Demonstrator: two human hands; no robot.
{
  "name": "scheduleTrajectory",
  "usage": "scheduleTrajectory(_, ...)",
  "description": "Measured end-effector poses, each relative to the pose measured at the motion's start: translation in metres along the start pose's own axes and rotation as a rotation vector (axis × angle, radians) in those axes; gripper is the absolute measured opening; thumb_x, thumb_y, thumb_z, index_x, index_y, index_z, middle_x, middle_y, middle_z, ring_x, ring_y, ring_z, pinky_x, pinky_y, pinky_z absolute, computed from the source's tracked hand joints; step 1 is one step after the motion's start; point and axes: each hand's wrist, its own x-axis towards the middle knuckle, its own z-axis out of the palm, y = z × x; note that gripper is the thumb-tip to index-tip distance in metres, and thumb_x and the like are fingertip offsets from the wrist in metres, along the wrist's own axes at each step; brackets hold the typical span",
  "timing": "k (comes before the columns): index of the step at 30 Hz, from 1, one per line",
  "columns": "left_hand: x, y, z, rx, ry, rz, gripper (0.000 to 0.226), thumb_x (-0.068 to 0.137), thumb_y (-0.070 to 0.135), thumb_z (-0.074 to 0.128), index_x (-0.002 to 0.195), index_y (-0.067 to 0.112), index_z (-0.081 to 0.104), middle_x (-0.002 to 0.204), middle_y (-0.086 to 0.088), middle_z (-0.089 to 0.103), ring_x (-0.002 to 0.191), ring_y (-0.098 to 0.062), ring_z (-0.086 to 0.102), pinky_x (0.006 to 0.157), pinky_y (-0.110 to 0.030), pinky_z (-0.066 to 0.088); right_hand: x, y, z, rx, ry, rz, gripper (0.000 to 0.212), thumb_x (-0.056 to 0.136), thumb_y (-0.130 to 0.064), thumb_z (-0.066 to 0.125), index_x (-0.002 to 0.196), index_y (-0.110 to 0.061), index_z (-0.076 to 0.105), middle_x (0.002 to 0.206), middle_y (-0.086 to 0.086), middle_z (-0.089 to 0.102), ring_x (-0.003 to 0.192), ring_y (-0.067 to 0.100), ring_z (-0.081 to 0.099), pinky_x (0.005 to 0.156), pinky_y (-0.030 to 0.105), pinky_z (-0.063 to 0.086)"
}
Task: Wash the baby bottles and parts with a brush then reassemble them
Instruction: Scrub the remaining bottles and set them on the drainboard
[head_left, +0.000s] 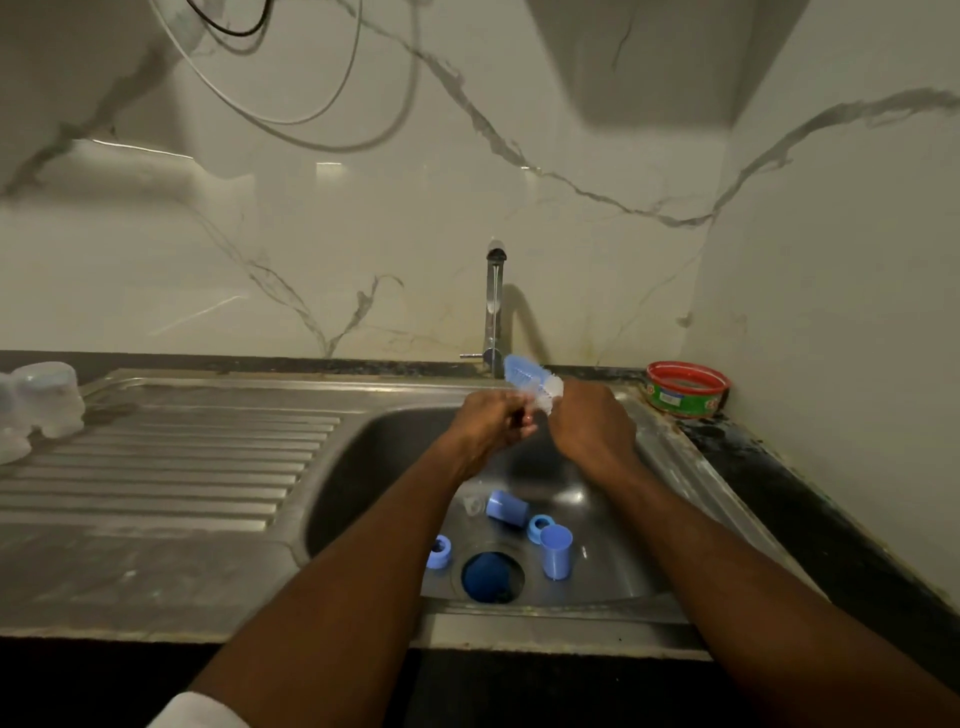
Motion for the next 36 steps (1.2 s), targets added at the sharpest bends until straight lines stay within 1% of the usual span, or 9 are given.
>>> scheduleTrajectory(5,0.025,-0.017,-0.019,0.373,0.519,0.043,0.017,0.091,0.019,0.073,0.096,0.003,0.074,0.086,-0.012,0.074,0.079,-0.020,0.072,0.080,-0.038,0.063,-0.006,-0.005,0.000,-0.064,0.056,-0.087,0.028,0.096,-0.025,0.060,0.123,-0.019,0.059,0.115,0.008,0.068,0.099,0.027,0.066,0.072,0.034,0.045)
scheduleTrajectory(9,0.019,-0.021,-0.018,0.876,0.391,0.421,0.018,0.097,0.021,0.066,0.088,0.008,0.076,0.080,-0.004,0.073,0.074,-0.012,0.068,0.076,-0.024,0.056,-0.012,-0.013,0.010,-0.127,0.003,-0.102,0.027,0.100,-0.025,0.057,0.126,-0.016,0.062,0.118,0.008,0.068,0.103,0.024,0.065,0.078,0.032,0.047)
scheduleTrajectory(12,0.014,-0.020,-0.013,0.975,0.293,0.523,0.015,0.096,0.025,0.069,0.094,0.012,0.077,0.082,0.000,0.073,0.076,-0.009,0.068,0.079,-0.023,0.054,-0.006,-0.008,0.008,-0.196,0.056,-0.069,0.027,0.097,-0.023,0.062,0.124,-0.017,0.065,0.115,0.006,0.069,0.101,0.024,0.067,0.076,0.032,0.048)
scheduleTrajectory(18,0.025,-0.020,-0.028,0.992,0.505,0.477,0.014,0.096,0.023,0.069,0.093,0.011,0.075,0.077,0.003,0.068,0.068,-0.002,0.060,0.082,-0.024,0.054,-0.006,-0.003,-0.005,-0.158,0.051,-0.091,0.029,0.094,-0.024,0.063,0.122,-0.019,0.061,0.116,0.005,0.069,0.098,0.025,0.066,0.073,0.033,0.049)
scheduleTrajectory(21,0.025,-0.019,-0.030,1.009,0.431,0.542,0.012,0.096,0.022,0.069,0.098,0.013,0.076,0.085,0.002,0.072,0.071,-0.002,0.061,0.076,-0.019,0.048,-0.013,-0.006,0.003,-0.146,0.030,-0.117,0.029,0.094,-0.025,0.062,0.122,-0.019,0.061,0.112,0.006,0.068,0.091,0.025,0.065,0.068,0.031,0.042)
scheduleTrajectory(25,0.023,-0.022,-0.021,0.885,0.311,0.536,0.014,0.095,0.027,0.070,0.102,0.016,0.075,0.089,0.004,0.074,0.079,-0.005,0.068,0.075,-0.027,0.060,-0.002,-0.004,0.005,-0.136,0.026,-0.043,0.029,0.094,-0.026,0.063,0.123,-0.018,0.064,0.114,0.006,0.069,0.099,0.024,0.067,0.072,0.031,0.044)
scheduleTrajectory(29,0.020,-0.021,-0.023,0.701,0.334,0.429,0.013,0.097,0.023,0.067,0.105,0.013,0.069,0.090,0.000,0.069,0.078,-0.009,0.068,0.053,-0.011,0.051,-0.002,0.006,0.002,-0.133,0.035,-0.026,0.026,0.094,-0.024,0.064,0.119,-0.019,0.064,0.114,0.006,0.070,0.100,0.025,0.067,0.073,0.031,0.045)
scheduleTrajectory(34,0.021,-0.020,-0.027,0.396,0.355,0.237,0.019,0.097,0.026,0.067,0.106,0.009,0.071,0.094,-0.009,0.074,0.083,-0.016,0.073,0.072,-0.026,0.061,-0.005,0.008,-0.001,-0.079,0.045,-0.049,0.028,0.094,-0.025,0.064,0.121,-0.017,0.061,0.111,0.006,0.068,0.092,0.024,0.065,0.071,0.033,0.048)
scheduleTrajectory(36,0.017,-0.015,-0.019,0.237,0.260,0.121,0.012,0.098,0.019,0.065,0.104,0.009,0.071,0.097,-0.012,0.073,0.083,-0.017,0.071,0.076,-0.028,0.061,-0.010,0.002,0.004,-0.075,0.015,-0.081,0.031,0.095,-0.027,0.064,0.124,-0.017,0.057,0.112,0.006,0.067,0.088,0.020,0.061,0.071,0.032,0.049)
